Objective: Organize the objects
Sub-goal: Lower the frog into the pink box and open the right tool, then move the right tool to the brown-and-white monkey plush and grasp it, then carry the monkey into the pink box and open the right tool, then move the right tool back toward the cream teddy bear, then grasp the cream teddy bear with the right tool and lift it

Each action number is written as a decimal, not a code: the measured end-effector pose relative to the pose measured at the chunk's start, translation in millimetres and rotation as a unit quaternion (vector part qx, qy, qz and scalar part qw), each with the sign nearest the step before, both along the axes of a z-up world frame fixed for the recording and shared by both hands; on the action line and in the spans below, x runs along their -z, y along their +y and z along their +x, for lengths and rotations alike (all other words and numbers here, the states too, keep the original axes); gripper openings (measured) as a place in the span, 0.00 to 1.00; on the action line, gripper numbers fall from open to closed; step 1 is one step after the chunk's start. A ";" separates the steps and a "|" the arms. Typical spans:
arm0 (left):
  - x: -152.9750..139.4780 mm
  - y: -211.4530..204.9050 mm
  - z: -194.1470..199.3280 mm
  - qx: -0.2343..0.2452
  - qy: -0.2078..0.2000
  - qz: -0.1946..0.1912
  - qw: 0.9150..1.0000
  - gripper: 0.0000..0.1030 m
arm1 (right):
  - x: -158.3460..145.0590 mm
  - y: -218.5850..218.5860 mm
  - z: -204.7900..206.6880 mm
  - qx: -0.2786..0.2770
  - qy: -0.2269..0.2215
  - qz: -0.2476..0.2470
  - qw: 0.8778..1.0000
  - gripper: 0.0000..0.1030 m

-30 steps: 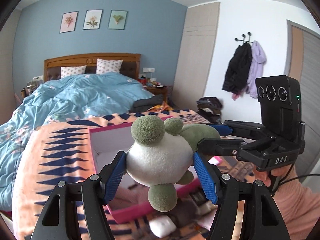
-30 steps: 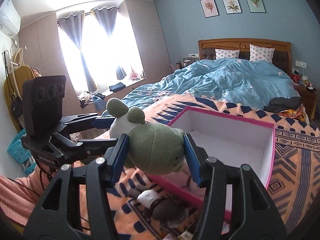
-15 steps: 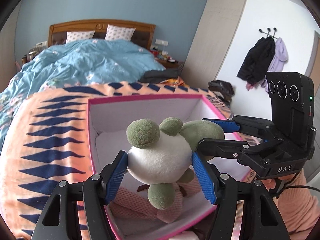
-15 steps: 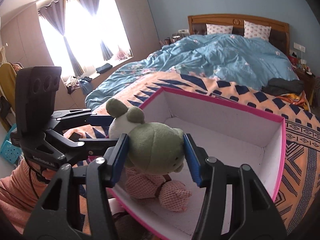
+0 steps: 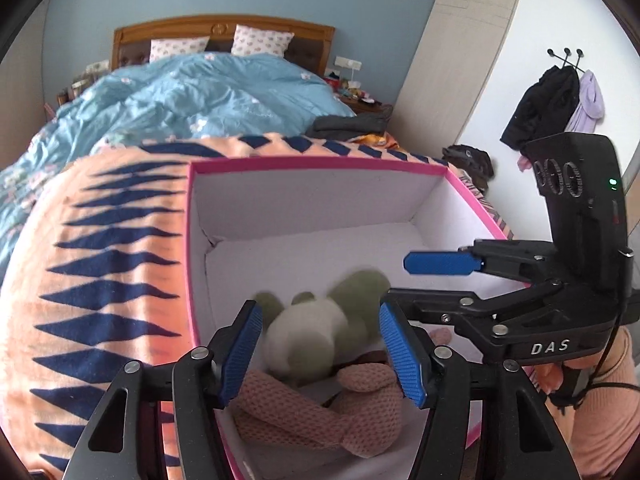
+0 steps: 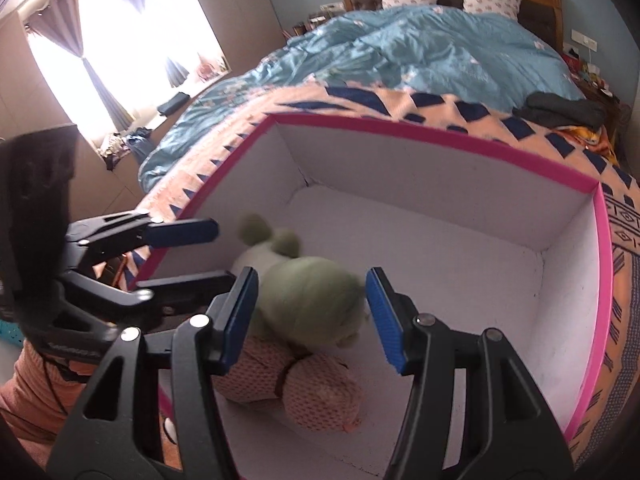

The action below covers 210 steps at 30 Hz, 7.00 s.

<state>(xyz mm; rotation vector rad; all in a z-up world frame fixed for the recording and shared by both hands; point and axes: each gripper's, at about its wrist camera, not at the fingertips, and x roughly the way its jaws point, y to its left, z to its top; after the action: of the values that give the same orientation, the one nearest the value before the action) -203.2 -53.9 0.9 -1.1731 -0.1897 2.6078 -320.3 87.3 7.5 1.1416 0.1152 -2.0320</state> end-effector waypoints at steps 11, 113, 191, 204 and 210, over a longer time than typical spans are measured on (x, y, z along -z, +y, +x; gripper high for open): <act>-18.4 -9.1 37.1 0.008 0.053 0.024 0.998 0.68 | -10.6 15.5 23.0 -0.006 0.017 -0.019 1.000 0.57; -54.3 7.9 42.0 0.036 0.085 0.005 0.996 0.53 | -82.7 26.5 70.6 -0.040 0.151 -0.096 0.983 0.53; 16.2 98.6 150.5 0.145 0.033 0.045 0.988 0.75 | 7.3 147.3 167.4 0.042 0.034 -0.103 0.993 0.62; 53.9 123.8 163.5 0.163 -0.017 0.042 0.986 0.75 | 57.5 183.0 184.7 0.101 -0.029 -0.084 0.991 0.62; 58.0 129.0 167.6 0.174 -0.025 0.036 0.984 0.75 | 69.0 194.0 194.1 0.114 -0.049 -0.085 0.989 0.62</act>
<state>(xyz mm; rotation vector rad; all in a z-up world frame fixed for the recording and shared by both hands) -35.7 75.1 -57.2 -1.1325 -0.0788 2.2512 -126.1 281.3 -61.5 1.1878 -0.2456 -2.1314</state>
